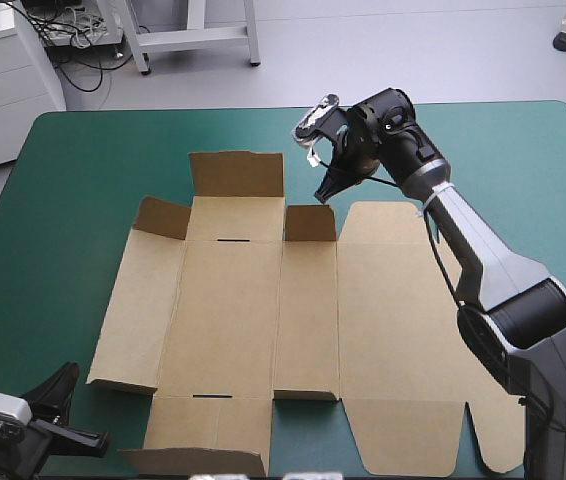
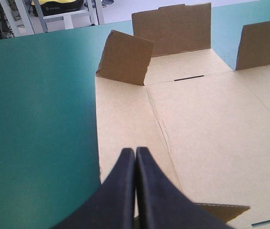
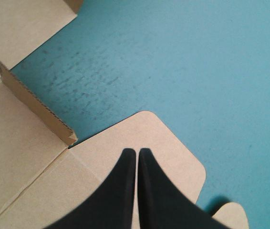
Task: Fold the box
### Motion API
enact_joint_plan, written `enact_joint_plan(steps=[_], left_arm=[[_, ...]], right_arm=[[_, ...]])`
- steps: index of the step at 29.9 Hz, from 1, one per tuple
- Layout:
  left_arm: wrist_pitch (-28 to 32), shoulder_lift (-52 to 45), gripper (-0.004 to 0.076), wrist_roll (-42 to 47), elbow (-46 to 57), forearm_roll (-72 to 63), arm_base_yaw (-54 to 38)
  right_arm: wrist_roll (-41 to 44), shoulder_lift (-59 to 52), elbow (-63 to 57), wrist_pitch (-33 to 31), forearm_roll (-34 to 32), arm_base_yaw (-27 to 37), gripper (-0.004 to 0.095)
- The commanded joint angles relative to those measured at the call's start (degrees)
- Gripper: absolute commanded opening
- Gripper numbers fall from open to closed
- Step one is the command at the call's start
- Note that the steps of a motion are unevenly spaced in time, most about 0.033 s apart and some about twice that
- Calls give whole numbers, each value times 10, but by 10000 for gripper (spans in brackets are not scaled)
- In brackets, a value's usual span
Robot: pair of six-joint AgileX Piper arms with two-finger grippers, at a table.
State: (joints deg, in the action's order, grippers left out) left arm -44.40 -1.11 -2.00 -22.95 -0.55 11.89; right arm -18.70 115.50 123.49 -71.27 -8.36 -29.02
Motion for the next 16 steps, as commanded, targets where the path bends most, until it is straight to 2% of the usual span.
enact_joint_plan(steps=[1, 6, 8, 11, 16], left_arm=[[41, -7, 82, 3, -14, -1, -2], [42, -7, 384, 3, -14, 6, -2], [42, -7, 469, 3, -14, 6, -2], [41, -7, 477, 0, -14, 6, -2], [43, -5, 476, 8, -17, 45, -2]], right_arm=[[72, -63, 19, -2, -9, 18, -4], [116, -101, 19, -2, -11, 26, -4], [126, -117, 10, -2, -19, 27, -4], [146, -149, -33, -2, -19, 29, -4], [164, -225, -172, 6, -17, 51, -4]])
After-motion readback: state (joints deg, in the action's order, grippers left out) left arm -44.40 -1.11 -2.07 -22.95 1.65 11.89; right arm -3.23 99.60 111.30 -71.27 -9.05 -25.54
